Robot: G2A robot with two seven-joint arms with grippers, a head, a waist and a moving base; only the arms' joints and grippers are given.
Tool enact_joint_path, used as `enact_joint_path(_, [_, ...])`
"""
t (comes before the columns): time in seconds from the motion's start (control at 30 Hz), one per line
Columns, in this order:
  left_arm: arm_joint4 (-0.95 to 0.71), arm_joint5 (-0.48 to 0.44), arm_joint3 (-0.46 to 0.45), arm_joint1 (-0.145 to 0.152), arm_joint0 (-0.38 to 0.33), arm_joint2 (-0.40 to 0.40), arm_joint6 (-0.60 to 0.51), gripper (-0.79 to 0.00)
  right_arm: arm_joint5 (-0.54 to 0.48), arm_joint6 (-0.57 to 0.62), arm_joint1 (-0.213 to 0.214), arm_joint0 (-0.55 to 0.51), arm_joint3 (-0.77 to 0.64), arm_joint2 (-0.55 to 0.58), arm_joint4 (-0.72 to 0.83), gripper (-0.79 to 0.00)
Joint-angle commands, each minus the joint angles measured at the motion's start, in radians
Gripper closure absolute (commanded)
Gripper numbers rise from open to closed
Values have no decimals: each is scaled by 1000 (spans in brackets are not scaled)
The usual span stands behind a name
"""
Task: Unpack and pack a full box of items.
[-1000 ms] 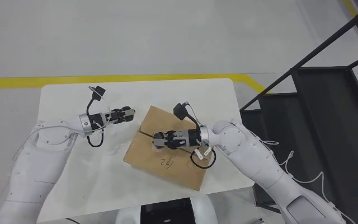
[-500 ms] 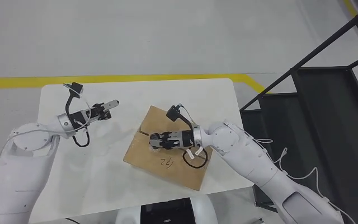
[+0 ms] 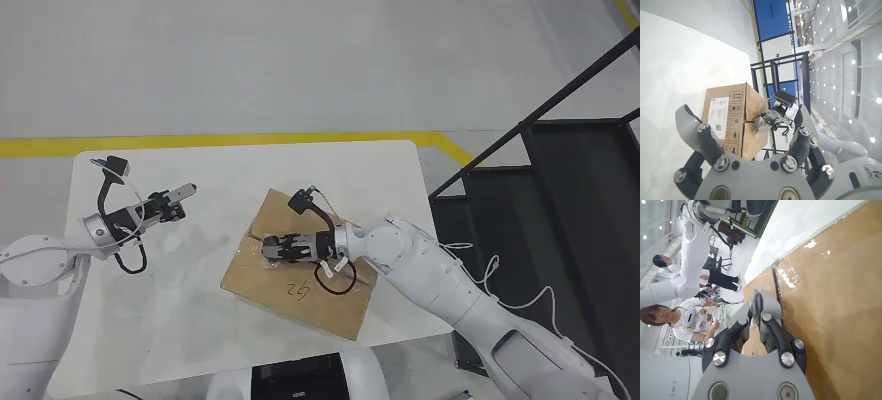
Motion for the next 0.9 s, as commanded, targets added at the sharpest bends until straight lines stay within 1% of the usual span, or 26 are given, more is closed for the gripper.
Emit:
enact_joint_path(0.0, [-2,3,-6,1,6,-3,1,-785,5,-2,-3,6,6,0,6,-785])
enact_joint_path(0.37, [-17,10,-30,2,33,-8,6,-785,22,-15,-17,41,11,9,7,-785])
enact_joint_path(0.6, [-26,10,-41,4,52,-21,4,-785,3,-36,-34,72,5,-5,6,-785])
enact_joint_path(0.87, [-37,13,-53,8,69,-52,16,-785,5,-34,-72,114,14,-69,52,-785])
